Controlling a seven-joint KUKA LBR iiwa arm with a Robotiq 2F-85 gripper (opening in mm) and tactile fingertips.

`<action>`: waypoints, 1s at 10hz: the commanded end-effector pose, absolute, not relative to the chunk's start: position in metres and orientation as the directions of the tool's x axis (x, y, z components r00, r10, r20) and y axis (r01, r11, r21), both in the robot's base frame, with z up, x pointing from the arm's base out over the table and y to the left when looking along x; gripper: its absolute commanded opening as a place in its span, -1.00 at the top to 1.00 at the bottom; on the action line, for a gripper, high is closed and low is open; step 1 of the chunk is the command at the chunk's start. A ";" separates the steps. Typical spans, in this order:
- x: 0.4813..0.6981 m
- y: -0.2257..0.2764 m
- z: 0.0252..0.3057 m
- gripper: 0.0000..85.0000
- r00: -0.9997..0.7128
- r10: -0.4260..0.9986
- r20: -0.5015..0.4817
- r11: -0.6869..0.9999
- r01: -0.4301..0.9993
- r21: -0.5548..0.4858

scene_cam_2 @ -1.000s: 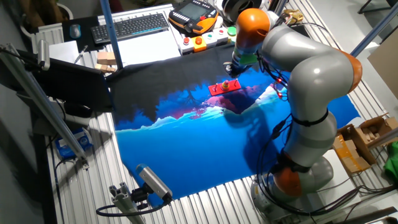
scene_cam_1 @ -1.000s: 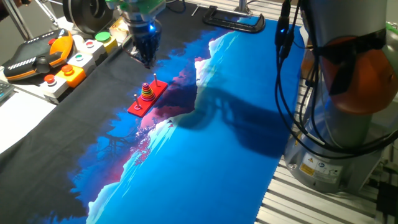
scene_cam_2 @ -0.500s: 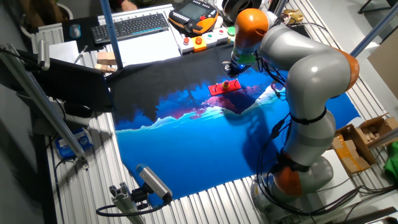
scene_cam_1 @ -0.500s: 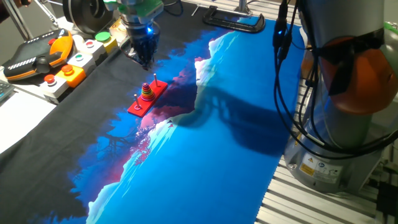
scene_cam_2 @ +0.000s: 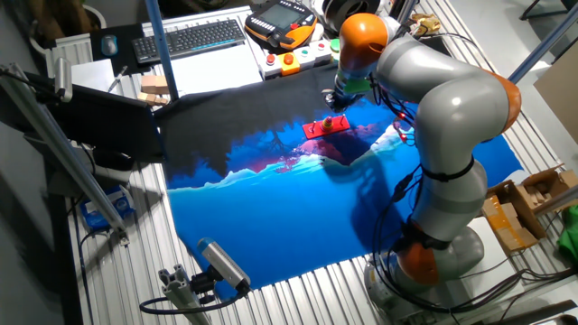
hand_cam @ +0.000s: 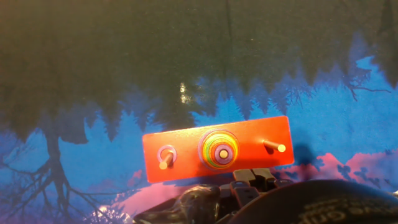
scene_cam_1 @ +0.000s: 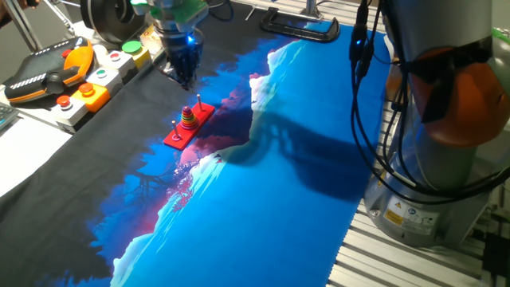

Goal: Take out one Hanoi block and throw it aside

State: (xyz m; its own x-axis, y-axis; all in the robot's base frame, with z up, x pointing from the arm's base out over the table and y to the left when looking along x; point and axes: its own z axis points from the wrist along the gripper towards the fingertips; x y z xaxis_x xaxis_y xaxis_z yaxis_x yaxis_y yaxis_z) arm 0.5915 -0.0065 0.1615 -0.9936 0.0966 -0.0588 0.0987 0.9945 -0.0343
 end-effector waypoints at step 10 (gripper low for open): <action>0.597 -0.006 0.133 0.98 -0.996 0.049 -0.068 0.998 0.052 -0.036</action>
